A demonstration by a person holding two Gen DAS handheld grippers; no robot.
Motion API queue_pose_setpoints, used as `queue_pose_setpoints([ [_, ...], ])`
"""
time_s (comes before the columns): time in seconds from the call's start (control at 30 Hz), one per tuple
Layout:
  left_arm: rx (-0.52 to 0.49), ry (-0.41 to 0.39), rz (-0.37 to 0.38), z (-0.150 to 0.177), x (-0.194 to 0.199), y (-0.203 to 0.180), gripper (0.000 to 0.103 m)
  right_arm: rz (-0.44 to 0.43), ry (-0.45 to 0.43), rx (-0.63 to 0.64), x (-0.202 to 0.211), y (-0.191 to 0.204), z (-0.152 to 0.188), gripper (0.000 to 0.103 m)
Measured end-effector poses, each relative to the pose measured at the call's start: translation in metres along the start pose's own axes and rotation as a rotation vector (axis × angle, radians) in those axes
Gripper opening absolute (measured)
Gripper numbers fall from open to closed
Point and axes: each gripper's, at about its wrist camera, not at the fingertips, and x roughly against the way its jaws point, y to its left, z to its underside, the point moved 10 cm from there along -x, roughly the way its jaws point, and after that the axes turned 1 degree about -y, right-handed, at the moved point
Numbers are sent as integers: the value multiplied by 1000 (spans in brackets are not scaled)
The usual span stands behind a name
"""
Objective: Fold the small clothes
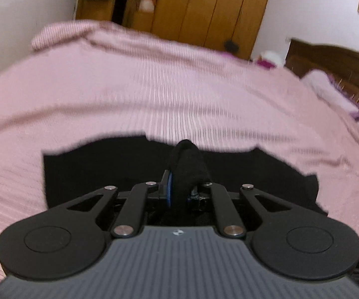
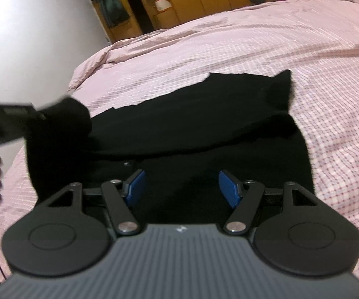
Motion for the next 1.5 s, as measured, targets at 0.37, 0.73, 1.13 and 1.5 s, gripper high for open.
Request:
queue_pose_setpoints([
  [0.37,20,108,-89,42,-18,29,64,16,21,-47,-7,-16,7,67],
  [0.73,19,89,-153,43,49,59,73,-30,12,18,-4,8,5,67],
  [1.13,54,141,-298,73,91,122,74,-122,23,183,-6,70,5,67],
  [1.5,72,165,-371,102,105,157,74,-250,107,463,-27,156,34,67],
])
